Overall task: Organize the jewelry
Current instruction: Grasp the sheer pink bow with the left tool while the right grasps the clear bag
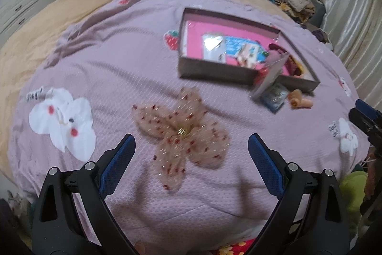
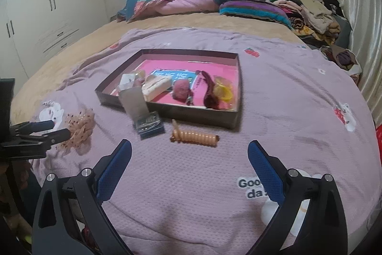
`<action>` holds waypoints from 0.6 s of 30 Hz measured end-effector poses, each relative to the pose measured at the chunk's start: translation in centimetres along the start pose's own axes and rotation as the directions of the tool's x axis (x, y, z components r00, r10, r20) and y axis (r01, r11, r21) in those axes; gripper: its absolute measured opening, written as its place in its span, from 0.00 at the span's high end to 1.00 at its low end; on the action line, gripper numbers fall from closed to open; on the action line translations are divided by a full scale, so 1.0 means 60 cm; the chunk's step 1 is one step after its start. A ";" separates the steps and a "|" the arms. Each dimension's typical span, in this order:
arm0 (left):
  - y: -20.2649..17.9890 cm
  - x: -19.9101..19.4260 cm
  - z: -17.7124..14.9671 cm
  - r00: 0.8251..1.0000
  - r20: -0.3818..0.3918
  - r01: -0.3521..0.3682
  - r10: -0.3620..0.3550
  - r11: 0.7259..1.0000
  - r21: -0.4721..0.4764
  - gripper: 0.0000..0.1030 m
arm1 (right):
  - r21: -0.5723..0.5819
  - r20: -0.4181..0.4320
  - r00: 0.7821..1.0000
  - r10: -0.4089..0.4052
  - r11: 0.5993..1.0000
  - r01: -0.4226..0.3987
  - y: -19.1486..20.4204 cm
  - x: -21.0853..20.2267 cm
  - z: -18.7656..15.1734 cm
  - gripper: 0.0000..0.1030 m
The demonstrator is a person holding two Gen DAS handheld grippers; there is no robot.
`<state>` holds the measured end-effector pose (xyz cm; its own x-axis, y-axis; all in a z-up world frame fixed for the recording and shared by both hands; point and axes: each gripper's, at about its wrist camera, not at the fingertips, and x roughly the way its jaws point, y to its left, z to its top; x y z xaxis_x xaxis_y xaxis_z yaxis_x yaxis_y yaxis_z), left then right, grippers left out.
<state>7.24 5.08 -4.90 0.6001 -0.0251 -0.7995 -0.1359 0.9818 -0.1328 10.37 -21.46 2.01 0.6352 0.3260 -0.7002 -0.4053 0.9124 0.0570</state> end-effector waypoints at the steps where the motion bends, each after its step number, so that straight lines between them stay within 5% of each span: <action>1: 0.003 0.003 -0.001 1.000 -0.005 0.002 -0.002 1.000 -0.006 0.14 | -0.009 -0.001 1.000 0.005 1.000 -0.005 0.005 0.003 0.002 0.06; 10: 0.006 0.025 0.001 0.999 -0.026 0.023 -0.023 1.000 -0.012 0.14 | -0.075 -0.031 0.998 0.053 0.996 -0.055 0.043 0.039 0.015 0.06; 18: -0.010 0.058 0.016 0.997 -0.053 0.048 -0.048 0.999 0.010 0.31 | -0.110 -0.049 0.992 0.113 0.987 -0.118 0.071 0.078 0.050 0.06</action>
<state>10.15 4.60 -7.06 0.5636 -0.0817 -0.8220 -0.0992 0.9812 -0.1656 13.58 -15.30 1.13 0.5523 0.4142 -0.7235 -0.5471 0.8349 0.0603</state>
